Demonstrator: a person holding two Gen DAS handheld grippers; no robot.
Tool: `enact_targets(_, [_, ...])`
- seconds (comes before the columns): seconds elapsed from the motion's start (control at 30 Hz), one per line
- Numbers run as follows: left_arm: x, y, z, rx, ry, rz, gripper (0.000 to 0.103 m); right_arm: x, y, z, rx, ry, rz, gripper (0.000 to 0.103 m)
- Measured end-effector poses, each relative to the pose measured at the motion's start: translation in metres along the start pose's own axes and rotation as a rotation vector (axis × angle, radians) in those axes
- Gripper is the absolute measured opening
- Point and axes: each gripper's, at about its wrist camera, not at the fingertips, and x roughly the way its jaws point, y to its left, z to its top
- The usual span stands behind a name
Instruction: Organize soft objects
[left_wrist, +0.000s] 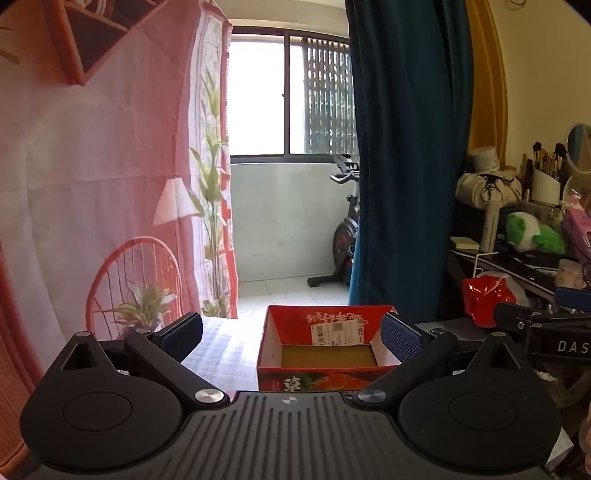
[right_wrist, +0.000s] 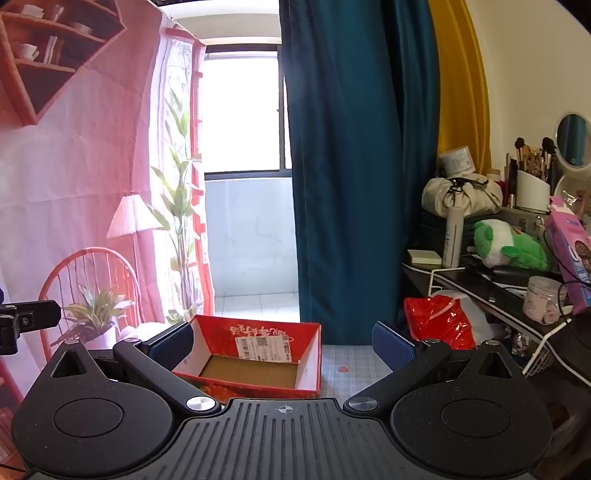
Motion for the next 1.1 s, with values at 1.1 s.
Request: enact_targets(1.1, [0.001,-0.001,0.000,-0.020,0.007,0.019,0.103,0.006,-0.004,0.003,0.016,0.030,-0.001,0.103])
